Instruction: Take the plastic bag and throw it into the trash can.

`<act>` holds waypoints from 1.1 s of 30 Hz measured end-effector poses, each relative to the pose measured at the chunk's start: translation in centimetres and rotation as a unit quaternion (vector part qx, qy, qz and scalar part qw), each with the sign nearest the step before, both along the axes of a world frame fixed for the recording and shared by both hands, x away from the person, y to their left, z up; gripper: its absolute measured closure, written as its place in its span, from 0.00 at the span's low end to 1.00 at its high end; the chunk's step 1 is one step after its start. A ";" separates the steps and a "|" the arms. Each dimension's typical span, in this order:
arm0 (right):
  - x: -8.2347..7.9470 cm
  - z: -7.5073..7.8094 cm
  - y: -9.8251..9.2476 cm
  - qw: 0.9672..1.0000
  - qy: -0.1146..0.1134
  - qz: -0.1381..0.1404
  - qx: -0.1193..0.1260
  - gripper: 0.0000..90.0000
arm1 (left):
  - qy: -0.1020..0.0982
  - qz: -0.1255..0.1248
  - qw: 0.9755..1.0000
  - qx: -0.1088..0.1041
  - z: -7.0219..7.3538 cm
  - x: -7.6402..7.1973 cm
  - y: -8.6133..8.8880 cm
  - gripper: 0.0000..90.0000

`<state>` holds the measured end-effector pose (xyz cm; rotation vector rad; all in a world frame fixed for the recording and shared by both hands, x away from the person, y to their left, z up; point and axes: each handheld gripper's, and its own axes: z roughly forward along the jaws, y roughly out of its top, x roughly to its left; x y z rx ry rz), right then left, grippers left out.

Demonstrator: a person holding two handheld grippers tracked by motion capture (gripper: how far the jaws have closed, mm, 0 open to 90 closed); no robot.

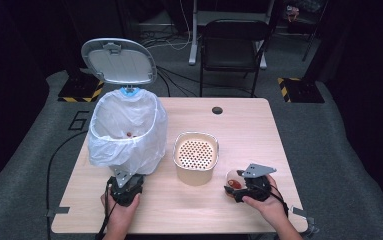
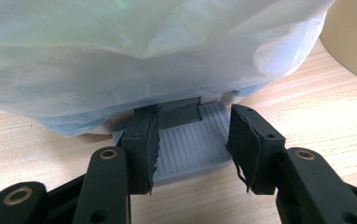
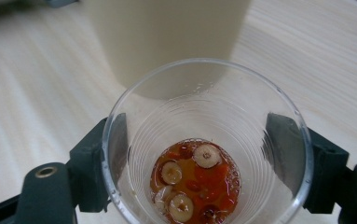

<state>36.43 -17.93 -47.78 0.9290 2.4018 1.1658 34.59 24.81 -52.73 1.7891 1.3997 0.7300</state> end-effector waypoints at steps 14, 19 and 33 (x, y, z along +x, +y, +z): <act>1.8 -0.1 -3.0 0.999 0.002 -0.051 0.014 0.22 | 0.000 0.000 1.000 0.001 0.0 0.0 0.0 0.59; 1.6 0.3 -3.0 0.998 -0.003 -0.055 0.029 0.08 | -0.002 0.001 1.000 -0.003 0.0 0.0 0.0 0.59; 1.0 3.9 -2.3 0.997 -0.034 -0.056 0.050 0.16 | -0.002 0.001 1.000 -0.003 0.0 0.0 0.0 0.59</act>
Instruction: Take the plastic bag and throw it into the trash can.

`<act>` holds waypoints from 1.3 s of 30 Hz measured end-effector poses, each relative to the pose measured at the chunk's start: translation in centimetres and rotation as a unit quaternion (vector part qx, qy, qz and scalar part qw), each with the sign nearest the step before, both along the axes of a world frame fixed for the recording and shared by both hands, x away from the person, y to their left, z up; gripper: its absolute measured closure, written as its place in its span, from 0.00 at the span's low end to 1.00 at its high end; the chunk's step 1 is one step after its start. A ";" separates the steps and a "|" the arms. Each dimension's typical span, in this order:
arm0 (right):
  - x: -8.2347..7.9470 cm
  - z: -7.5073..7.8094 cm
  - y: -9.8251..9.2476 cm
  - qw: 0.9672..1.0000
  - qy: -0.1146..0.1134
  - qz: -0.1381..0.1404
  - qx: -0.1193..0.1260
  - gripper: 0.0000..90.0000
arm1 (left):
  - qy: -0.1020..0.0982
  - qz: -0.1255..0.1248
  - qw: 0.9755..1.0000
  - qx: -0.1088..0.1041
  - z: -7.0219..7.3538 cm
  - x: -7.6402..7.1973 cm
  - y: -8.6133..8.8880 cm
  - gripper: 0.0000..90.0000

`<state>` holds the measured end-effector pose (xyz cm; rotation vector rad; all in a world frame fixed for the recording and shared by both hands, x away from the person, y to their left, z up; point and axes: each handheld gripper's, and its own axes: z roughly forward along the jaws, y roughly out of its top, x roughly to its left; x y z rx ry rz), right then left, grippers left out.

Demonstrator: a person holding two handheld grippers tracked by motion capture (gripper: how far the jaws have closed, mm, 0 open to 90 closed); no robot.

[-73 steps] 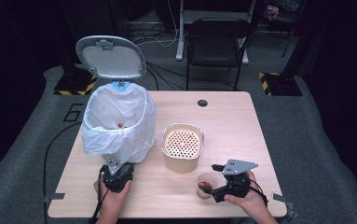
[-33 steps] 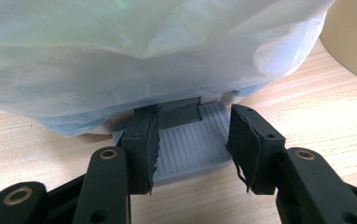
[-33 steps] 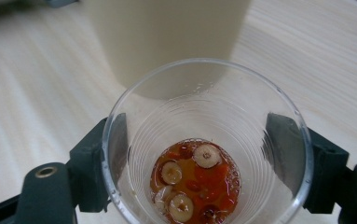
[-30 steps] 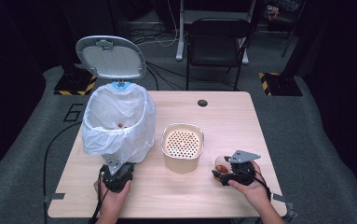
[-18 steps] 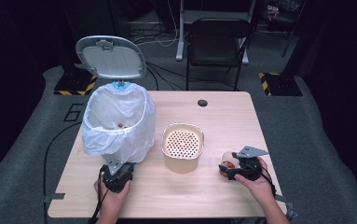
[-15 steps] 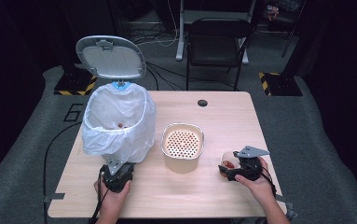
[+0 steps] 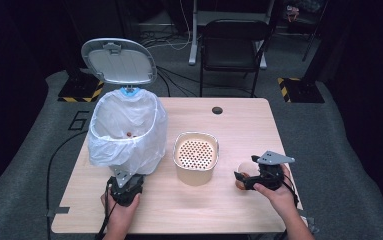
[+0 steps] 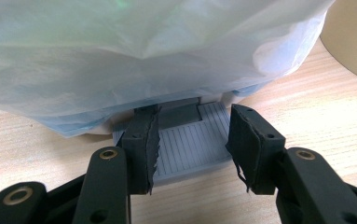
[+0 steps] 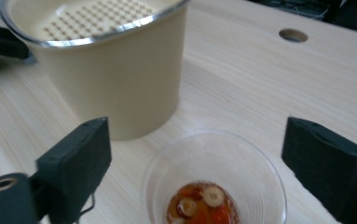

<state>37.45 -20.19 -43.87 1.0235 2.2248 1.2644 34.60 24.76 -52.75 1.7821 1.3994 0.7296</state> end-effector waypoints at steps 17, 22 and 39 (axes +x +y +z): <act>3.4 2.6 6.9 0.999 0.035 0.021 0.020 0.36 | 0.002 -0.002 1.000 0.003 0.0 0.0 0.1 0.59; 4.4 1.8 8.3 0.998 0.059 0.021 0.002 0.36 | 0.002 -0.002 1.000 0.001 0.0 0.0 0.1 0.59; 5.0 1.6 8.5 0.996 0.088 0.021 -0.008 0.49 | 0.002 -0.001 1.000 -0.001 0.0 0.0 0.1 0.59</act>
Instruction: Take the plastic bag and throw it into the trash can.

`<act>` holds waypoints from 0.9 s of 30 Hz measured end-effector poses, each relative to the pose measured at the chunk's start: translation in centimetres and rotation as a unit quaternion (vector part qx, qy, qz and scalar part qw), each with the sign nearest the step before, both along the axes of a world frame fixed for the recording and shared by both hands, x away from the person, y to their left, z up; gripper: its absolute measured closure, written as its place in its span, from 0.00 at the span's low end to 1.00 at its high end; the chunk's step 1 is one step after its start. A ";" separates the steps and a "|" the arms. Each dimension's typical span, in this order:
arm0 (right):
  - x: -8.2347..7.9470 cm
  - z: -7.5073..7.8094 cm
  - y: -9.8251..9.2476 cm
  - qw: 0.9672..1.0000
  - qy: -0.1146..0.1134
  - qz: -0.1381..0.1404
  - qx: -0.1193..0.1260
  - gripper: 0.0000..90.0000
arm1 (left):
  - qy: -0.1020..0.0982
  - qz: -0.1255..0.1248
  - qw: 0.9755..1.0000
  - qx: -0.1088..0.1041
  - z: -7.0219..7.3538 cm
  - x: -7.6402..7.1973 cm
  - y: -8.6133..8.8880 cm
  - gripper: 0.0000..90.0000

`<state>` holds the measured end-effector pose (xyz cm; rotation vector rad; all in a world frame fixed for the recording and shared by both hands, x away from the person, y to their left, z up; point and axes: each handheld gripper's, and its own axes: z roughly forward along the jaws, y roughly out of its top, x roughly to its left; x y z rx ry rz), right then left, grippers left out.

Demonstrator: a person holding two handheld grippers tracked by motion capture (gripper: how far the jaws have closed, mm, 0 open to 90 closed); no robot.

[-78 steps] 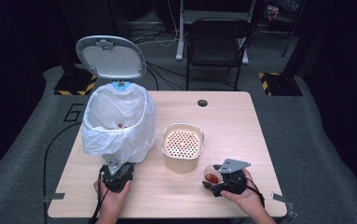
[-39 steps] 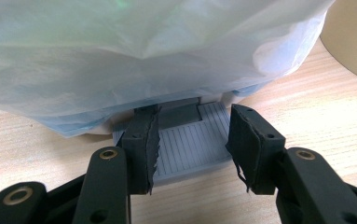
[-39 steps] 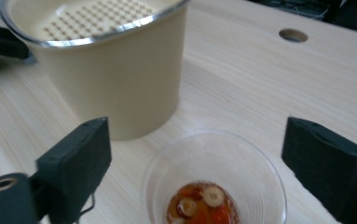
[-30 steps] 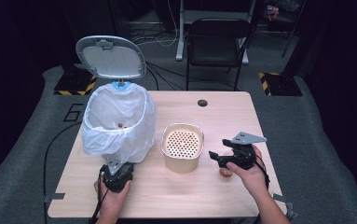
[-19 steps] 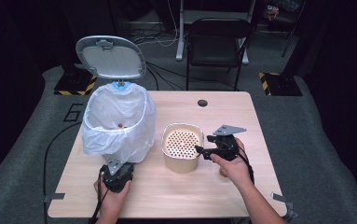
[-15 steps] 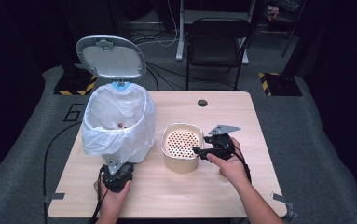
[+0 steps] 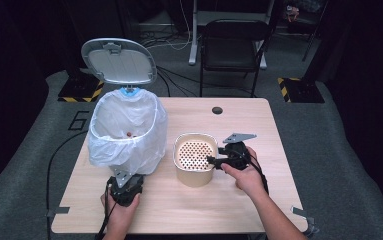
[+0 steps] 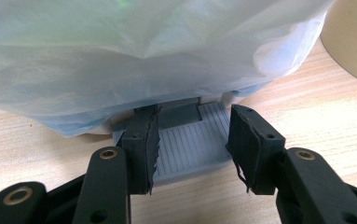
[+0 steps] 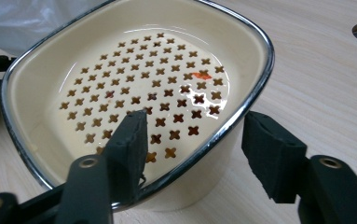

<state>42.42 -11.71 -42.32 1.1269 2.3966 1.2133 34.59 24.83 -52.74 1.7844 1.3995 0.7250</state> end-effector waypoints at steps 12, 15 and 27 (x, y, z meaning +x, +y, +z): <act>-2.5 0.4 -0.6 1.000 -0.003 0.024 -0.012 0.51 | 0.003 -0.002 1.000 0.001 0.0 0.0 0.1 0.59; -3.4 0.3 -0.9 1.000 -0.004 0.026 -0.009 0.51 | 0.003 -0.002 1.000 0.002 0.0 0.0 0.1 0.59; -6.1 0.4 -2.0 0.999 -0.006 0.029 0.014 0.45 | 0.000 -0.002 1.000 0.001 0.0 0.0 0.0 0.59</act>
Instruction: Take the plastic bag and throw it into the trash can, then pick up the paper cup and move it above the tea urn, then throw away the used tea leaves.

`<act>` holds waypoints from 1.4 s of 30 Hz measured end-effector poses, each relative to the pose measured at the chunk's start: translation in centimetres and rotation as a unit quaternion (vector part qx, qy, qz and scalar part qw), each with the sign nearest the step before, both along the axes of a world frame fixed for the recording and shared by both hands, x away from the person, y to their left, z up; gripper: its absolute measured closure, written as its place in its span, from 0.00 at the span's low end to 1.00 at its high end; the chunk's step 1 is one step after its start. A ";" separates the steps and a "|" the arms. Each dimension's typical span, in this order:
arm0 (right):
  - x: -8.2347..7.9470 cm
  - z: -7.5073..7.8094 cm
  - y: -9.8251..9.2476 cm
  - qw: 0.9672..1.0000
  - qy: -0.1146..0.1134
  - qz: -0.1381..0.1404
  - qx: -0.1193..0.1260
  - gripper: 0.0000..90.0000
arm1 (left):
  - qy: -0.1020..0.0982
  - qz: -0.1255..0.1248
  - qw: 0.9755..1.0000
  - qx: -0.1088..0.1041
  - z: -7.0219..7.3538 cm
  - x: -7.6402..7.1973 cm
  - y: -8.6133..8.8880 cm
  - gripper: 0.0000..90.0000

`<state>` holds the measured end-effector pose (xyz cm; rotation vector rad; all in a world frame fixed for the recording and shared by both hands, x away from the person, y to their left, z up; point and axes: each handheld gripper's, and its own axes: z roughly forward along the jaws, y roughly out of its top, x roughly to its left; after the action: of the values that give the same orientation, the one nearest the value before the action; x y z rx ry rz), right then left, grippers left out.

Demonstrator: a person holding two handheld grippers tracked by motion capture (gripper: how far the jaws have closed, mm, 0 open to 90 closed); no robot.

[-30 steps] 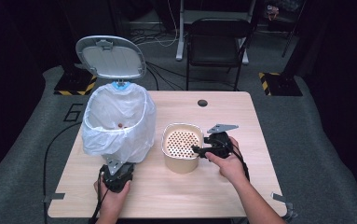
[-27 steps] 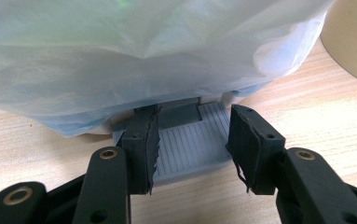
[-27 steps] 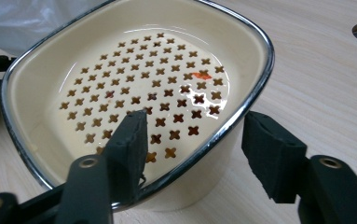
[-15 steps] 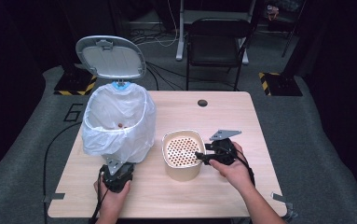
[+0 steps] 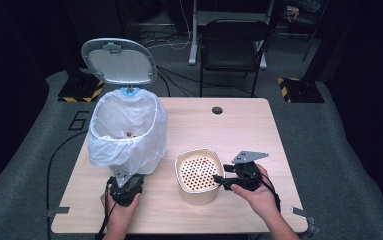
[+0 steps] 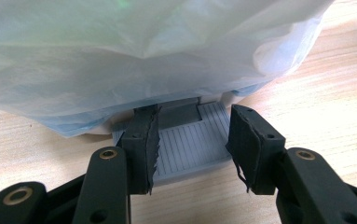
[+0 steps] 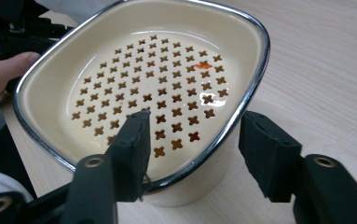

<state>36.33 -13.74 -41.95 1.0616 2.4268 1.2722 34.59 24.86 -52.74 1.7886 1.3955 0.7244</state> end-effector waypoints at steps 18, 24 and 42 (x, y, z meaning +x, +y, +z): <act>-0.7 1.1 -4.8 0.995 -0.055 -0.070 0.047 0.10 | 0.000 0.000 1.000 0.000 0.0 0.0 0.0 0.59; -0.5 -1.3 -5.8 0.994 -0.077 -0.079 0.005 0.17 | 0.000 0.000 1.000 0.000 0.0 0.0 0.0 0.59; -0.3 -2.8 -6.6 0.992 -0.091 -0.092 0.007 0.16 | 0.000 0.001 1.000 0.000 0.0 0.0 0.0 0.59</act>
<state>36.08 -20.29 -44.76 1.0926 2.1363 1.2672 34.59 24.84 -52.74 1.7870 1.3972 0.7254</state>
